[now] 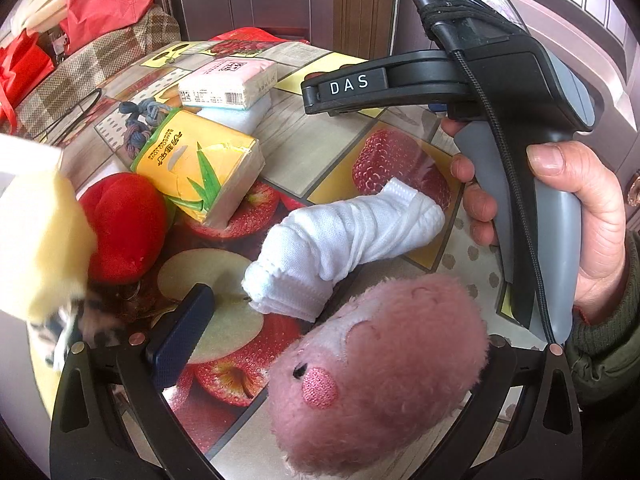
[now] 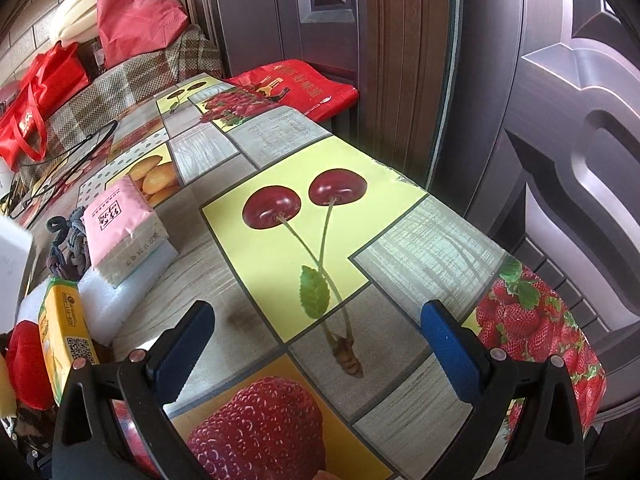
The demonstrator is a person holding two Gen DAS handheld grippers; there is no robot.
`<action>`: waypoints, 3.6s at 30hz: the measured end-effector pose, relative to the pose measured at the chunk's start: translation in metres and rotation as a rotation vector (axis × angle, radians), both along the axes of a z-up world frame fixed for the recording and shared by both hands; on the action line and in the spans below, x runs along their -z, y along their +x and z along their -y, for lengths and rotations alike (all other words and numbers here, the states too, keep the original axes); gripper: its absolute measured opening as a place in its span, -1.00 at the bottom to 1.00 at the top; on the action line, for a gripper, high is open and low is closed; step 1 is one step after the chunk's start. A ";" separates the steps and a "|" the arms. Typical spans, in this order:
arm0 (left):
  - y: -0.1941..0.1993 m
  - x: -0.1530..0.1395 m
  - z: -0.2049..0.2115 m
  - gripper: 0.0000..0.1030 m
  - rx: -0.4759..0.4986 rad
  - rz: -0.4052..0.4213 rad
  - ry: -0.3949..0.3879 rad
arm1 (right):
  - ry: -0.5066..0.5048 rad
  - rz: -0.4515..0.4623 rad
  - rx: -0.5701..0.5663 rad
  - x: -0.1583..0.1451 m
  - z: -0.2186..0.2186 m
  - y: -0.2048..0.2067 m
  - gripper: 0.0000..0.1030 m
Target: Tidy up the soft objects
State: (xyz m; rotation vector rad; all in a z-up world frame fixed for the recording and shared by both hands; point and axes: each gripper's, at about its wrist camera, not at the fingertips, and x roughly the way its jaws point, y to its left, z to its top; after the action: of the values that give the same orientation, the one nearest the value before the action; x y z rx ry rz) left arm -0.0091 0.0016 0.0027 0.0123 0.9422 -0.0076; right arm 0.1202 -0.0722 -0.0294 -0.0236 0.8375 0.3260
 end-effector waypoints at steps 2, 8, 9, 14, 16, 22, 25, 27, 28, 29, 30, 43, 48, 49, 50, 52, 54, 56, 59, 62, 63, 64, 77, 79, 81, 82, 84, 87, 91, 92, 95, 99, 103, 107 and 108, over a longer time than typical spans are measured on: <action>0.007 0.002 0.000 0.99 0.000 0.000 0.000 | 0.001 0.000 0.000 0.000 0.000 0.000 1.00; 0.012 0.003 0.005 0.99 0.045 0.001 0.001 | 0.000 0.000 0.000 0.000 0.000 0.000 1.00; 0.011 0.003 0.006 0.99 0.053 0.001 0.001 | 0.001 0.000 0.000 0.000 0.000 0.000 1.00; 0.008 0.003 0.005 0.99 0.054 0.036 -0.012 | 0.000 0.000 0.000 0.000 0.000 0.000 1.00; 0.009 0.003 0.005 0.99 0.054 0.019 -0.003 | -0.002 0.000 0.000 0.000 0.000 0.000 1.00; 0.009 0.003 0.005 0.99 0.054 0.019 -0.006 | -0.008 0.001 0.000 0.001 0.000 0.000 1.00; 0.009 0.003 0.005 0.99 0.054 0.015 -0.010 | -0.008 0.001 0.000 0.001 0.000 0.000 1.00; 0.009 0.003 0.005 0.99 0.054 0.013 -0.011 | -0.007 0.001 0.000 0.001 0.000 0.000 1.00; 0.009 0.003 0.005 0.99 0.054 0.011 -0.012 | -0.008 0.001 0.000 0.001 0.000 0.000 1.00; 0.009 0.003 0.005 0.99 0.054 0.012 -0.013 | -0.007 0.001 0.000 0.001 0.000 0.000 1.00; 0.009 0.003 0.005 0.99 0.054 0.012 -0.013 | -0.007 0.001 0.000 0.001 0.000 0.000 1.00; 0.009 0.004 0.005 0.99 0.054 0.014 -0.011 | 0.005 0.000 -0.001 0.001 0.002 0.000 1.00; 0.010 0.002 0.010 0.99 0.053 0.010 -0.006 | 0.010 0.000 -0.002 0.000 0.003 0.000 1.00; 0.009 0.002 0.011 0.99 0.054 0.016 -0.009 | 0.011 0.000 -0.002 0.000 0.003 0.000 1.00; 0.009 0.003 0.011 0.99 0.053 0.014 -0.003 | 0.010 0.000 -0.002 0.000 0.003 0.000 1.00; 0.010 0.003 0.011 0.99 0.054 0.007 0.001 | 0.011 0.000 -0.002 0.000 0.003 0.000 1.00; 0.011 0.003 0.012 0.99 0.058 0.004 -0.006 | 0.014 0.000 -0.003 0.000 0.003 0.000 1.00; 0.011 0.003 0.013 0.99 0.064 0.007 0.001 | 0.014 0.000 -0.003 0.000 0.003 0.000 1.00; 0.010 0.002 0.015 0.99 0.075 0.017 -0.007 | 0.015 0.000 -0.003 0.000 0.003 0.000 1.00; -0.002 -0.005 0.014 0.99 0.069 0.041 -0.001 | 0.023 -0.001 -0.004 0.000 0.004 0.000 1.00; -0.010 -0.011 0.012 0.99 0.069 0.067 -0.012 | 0.036 -0.002 -0.004 -0.001 0.006 0.000 1.00; -0.019 -0.020 0.008 0.99 0.070 0.095 -0.036 | 0.057 -0.002 -0.005 -0.002 0.009 0.000 1.00; -0.118 -0.099 -0.127 0.99 -0.246 0.414 -0.036 | 0.403 0.326 -0.311 -0.058 0.050 -0.054 1.00; -0.111 -0.088 -0.128 0.99 -0.245 0.362 -0.010 | 0.384 0.315 -0.403 -0.064 0.047 -0.064 1.00; -0.102 -0.075 -0.123 0.99 -0.233 0.314 -0.007 | 0.338 0.300 -0.493 -0.063 0.039 -0.075 1.00; -0.099 -0.070 -0.122 0.99 -0.217 0.296 -0.016 | 0.314 0.291 -0.528 -0.060 0.036 -0.078 1.00; -0.090 -0.060 -0.115 0.99 -0.175 0.269 -0.030 | 0.243 0.278 -0.622 -0.054 0.024 -0.088 1.00; -0.075 -0.047 -0.107 0.84 -0.132 0.221 -0.015 | 0.179 0.262 -0.749 -0.045 0.009 -0.100 0.82; -0.059 -0.036 -0.101 0.65 -0.114 0.166 0.005 | 0.125 0.216 -0.851 -0.032 -0.007 -0.108 0.73; -0.055 -0.033 -0.101 0.54 -0.111 0.148 0.016 | 0.101 0.205 -0.870 -0.028 -0.013 -0.110 0.62; -0.051 -0.027 -0.099 0.48 -0.113 0.123 0.047 | 0.041 0.185 -0.888 -0.017 -0.026 -0.112 0.40; -0.048 -0.022 -0.102 0.45 -0.114 0.100 0.058 | 0.019 0.139 -0.890 -0.010 -0.033 -0.108 0.21; -0.035 -0.019 -0.098 0.44 -0.096 0.083 0.074 | 0.012 0.128 -0.888 -0.010 -0.035 -0.106 0.13; -0.026 -0.013 -0.096 -0.29 -0.098 0.049 0.090 | 0.018 0.116 -0.890 -0.009 -0.033 -0.105 -0.12; -0.027 -0.012 -0.096 -0.32 -0.098 0.052 0.091 | 0.023 0.118 -0.892 -0.010 -0.032 -0.106 -0.18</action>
State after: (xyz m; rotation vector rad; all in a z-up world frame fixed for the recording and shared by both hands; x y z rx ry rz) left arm -0.0358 0.0979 0.0146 0.0496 0.8893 0.1259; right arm 0.0138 -0.0405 -0.0195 -0.3991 0.6655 1.1599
